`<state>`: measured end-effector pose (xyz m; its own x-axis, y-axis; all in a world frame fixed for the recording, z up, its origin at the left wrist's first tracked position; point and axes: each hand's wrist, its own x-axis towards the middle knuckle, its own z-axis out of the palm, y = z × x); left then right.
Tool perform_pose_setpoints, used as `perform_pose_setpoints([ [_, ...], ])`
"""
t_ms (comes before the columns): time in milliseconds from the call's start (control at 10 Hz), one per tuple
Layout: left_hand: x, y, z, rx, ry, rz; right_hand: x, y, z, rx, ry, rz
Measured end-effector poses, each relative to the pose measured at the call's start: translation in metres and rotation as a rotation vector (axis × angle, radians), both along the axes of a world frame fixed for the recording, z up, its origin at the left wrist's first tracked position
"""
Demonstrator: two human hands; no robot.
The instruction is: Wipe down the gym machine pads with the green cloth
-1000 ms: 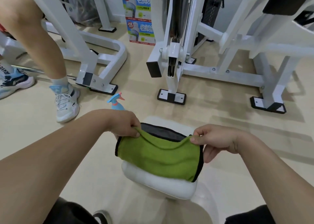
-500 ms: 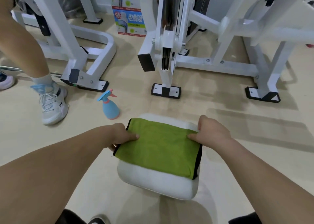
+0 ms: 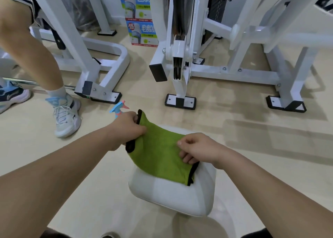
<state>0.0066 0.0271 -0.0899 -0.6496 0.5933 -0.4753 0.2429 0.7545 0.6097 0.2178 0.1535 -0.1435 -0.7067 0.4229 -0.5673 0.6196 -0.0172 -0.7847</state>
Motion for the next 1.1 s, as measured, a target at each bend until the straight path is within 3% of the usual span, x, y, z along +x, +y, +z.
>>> perform_pose_setpoints([
  [200, 0.072, 0.026, 0.000, 0.154, -0.043, -0.267, 0.003, 0.009, 0.020, -0.300, 0.009, -0.298],
  [300, 0.093, 0.030, -0.017, 0.093, -0.203, -0.395, 0.015, 0.012, 0.010, -0.283, -0.062, -0.264],
  [400, 0.079, 0.027, -0.037, -0.071, 0.113, -0.643, 0.026, 0.011, -0.013, -0.179, -0.111, -0.314],
  [500, 0.062, 0.022, -0.051, -0.158, 0.216, -0.746, 0.024, 0.013, -0.021, -0.082, -0.123, -0.417],
  [600, 0.063, 0.019, -0.059, -0.192, 0.258, -0.809, 0.022, 0.017, -0.023, 0.235, -0.207, -0.329],
  [800, 0.076, 0.024, -0.077, -0.233, 0.355, -0.777, 0.025, 0.015, -0.031, 0.472, -0.392, -0.141],
  [900, 0.076, 0.025, -0.072, -0.253, 0.380, -0.798, 0.018, 0.018, -0.022, 0.448, -0.403, -0.142],
  [1000, 0.071, 0.026, -0.059, -0.228, 0.402, -0.872, 0.017, 0.027, -0.004, 0.494, -0.434, -0.069],
  [1100, 0.060, 0.038, -0.036, 0.027, 0.429, -0.773, 0.017, 0.035, 0.027, 0.579, -0.265, -0.109],
])
